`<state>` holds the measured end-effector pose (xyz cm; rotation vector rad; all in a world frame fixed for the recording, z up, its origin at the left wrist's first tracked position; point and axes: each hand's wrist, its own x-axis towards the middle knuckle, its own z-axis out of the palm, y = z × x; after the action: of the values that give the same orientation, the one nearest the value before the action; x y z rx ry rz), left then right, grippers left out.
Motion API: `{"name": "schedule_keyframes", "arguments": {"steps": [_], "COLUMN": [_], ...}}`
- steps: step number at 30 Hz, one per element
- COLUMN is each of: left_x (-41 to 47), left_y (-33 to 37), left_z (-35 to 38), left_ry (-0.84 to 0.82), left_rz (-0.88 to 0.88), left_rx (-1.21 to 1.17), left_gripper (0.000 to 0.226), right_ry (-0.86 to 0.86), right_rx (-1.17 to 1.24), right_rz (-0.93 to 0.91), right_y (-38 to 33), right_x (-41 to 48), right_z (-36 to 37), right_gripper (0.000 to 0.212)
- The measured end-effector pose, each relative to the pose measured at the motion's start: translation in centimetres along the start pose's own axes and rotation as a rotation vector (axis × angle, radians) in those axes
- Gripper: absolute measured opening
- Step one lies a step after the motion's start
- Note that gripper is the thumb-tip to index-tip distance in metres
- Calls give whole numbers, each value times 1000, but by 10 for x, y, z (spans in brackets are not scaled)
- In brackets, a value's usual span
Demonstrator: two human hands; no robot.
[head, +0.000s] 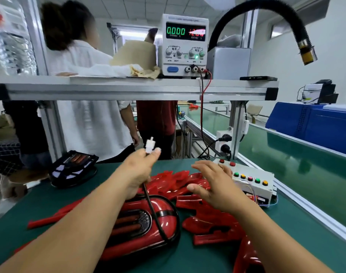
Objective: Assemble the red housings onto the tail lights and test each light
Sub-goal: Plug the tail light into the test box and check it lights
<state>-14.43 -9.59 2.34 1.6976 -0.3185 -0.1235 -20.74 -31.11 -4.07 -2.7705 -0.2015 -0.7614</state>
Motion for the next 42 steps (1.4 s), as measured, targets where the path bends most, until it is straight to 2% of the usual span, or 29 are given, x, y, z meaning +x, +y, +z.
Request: {"name": "schedule_keyframes", "arguments": {"steps": [2, 3, 5, 7, 10, 14, 17, 21, 24, 27, 29, 31, 36, 40, 42], "left_x": [-7, -13, -30, -52, -87, -109, -110, -109, -109, -109, -110, -112, -112, -112, -106], "left_y": [-4, -8, -19, -34, -59, -87, -90, -85, -81, -82, -81, -78, -56, -25, -14], "left_z": [-19, -29, -54, -79, -104, -114, -113, -105, -105, -108, -109, -111, -129, -146, -142], "left_ry": [30, 37, 72, 87, 96, 177, 186, 169, 158, 131, 113, 77, -18, 19, 164], "left_rz": [-36, -41, -32, -41, -128, -245, -306, -323, -330, -336, -324, -321, -253, -60, 104], "left_rx": [-201, -222, -96, 25, -18, -18, -63, -81, -128, -164, -167, -171, -211, -231, -344], "left_gripper": [26, 28, 30, 27, 15, 12, 16, 17, 17, 25, 26, 26, 21, 10, 11], "right_ry": [1, 4, -28, -145, -312, -464, -519, -564, -616, -670, -661, -640, -520, -192, 11], "right_rx": [19, 31, 31, 27, 83, 195, 384, 557, 760, 794, 808, 821, 918, 1170, 1367], "right_rz": [13, 23, 54, 93, 111, 185, 350, 419, 449, 401, 360, 328, 306, 372, 453], "right_y": [-4, -7, -17, -33, -62, -89, -95, -93, -91, -91, -91, -93, -89, -82, -86], "right_x": [4, 6, 13, 19, 24, 28, 34, 39, 42, 41, 39, 37, 34, 24, 17], "right_z": [-4, -6, -13, -16, -4, 29, 40, 43, 39, 33, 30, 24, -11, -51, -69], "right_gripper": [67, 55, 36, 28, 29, 49, 52, 63, 58, 45, 32, 29, 43, 44, 32]}}
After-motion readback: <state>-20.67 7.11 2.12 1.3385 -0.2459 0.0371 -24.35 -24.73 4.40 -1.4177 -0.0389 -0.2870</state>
